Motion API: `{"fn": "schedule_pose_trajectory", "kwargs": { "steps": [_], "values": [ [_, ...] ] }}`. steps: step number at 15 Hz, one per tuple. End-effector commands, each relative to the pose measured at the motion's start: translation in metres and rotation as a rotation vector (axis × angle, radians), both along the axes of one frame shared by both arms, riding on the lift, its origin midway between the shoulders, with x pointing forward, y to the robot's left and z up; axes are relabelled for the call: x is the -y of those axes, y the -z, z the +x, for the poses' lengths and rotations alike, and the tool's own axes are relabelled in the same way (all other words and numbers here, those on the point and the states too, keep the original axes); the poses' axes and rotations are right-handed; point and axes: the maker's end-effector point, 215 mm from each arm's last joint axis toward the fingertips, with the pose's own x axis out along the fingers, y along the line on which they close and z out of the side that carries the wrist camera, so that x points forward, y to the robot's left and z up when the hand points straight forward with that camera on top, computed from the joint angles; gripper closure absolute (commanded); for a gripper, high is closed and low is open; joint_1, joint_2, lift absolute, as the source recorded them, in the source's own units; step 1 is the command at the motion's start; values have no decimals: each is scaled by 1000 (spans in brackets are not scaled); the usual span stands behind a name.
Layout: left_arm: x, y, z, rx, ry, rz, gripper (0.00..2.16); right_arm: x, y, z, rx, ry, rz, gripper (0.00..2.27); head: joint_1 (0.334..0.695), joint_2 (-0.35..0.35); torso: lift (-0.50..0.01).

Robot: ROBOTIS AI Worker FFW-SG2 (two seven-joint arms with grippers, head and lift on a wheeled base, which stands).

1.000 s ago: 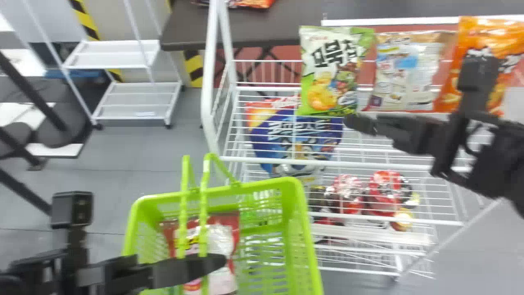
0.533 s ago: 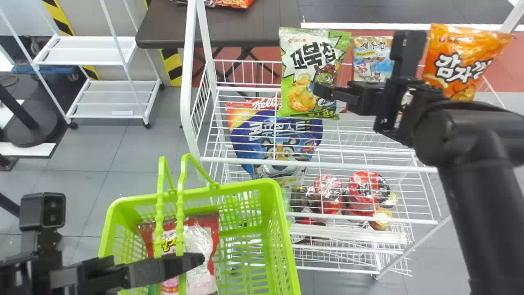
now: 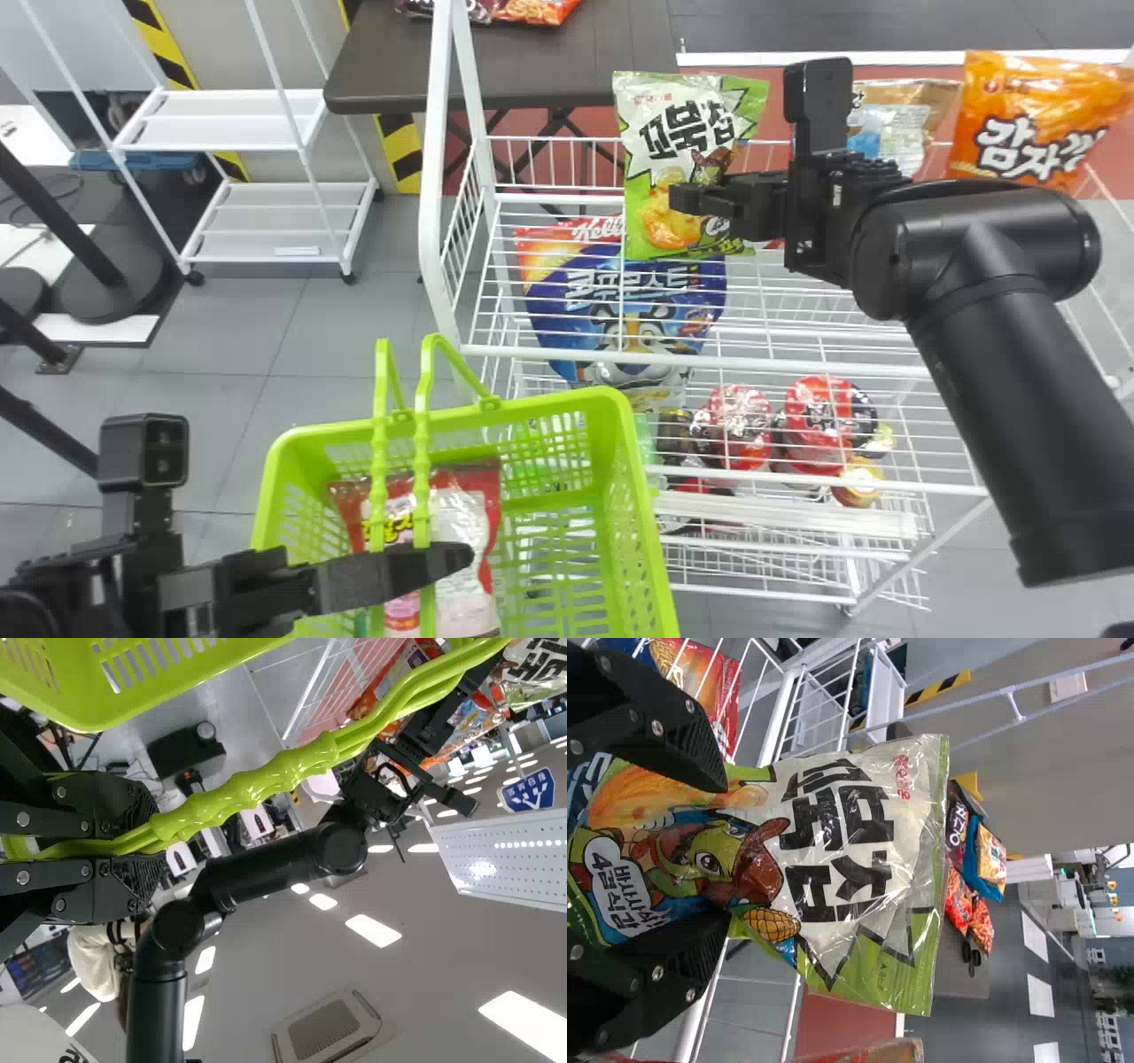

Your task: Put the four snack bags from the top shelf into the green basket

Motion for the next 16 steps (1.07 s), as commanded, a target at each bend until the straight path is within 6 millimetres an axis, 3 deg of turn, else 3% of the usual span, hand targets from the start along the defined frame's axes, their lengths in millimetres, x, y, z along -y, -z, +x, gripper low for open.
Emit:
{"fn": "schedule_pose_trajectory", "kwargs": {
  "steps": [1,4,8,10,12,14,16],
  "values": [
    [-1,-2,-1,1,5,-12,2148,1,11,-9,-18,4,-14,2246,695,82,0],
    [-2,-2,-2,-3,6,-14,2148,0,-4,-26,12,8,15,2246,695,84,0],
    [-4,-3,-4,-6,2,-20,2148,14,-29,-81,-10,25,25,2246,695,87,0],
    [-3,-3,-5,-6,4,-20,2148,20,-42,-123,-53,25,33,2246,695,83,0],
    [-3,-3,-5,-4,5,-19,2148,12,-53,-172,-94,-5,44,2246,695,76,0],
    [-1,-5,-5,-1,5,-23,2148,-16,-53,-233,-189,-96,74,2246,695,78,0],
    [0,-4,-6,-6,4,-24,2148,-49,-55,-281,-266,-205,118,2246,695,124,0]
  ]
}}
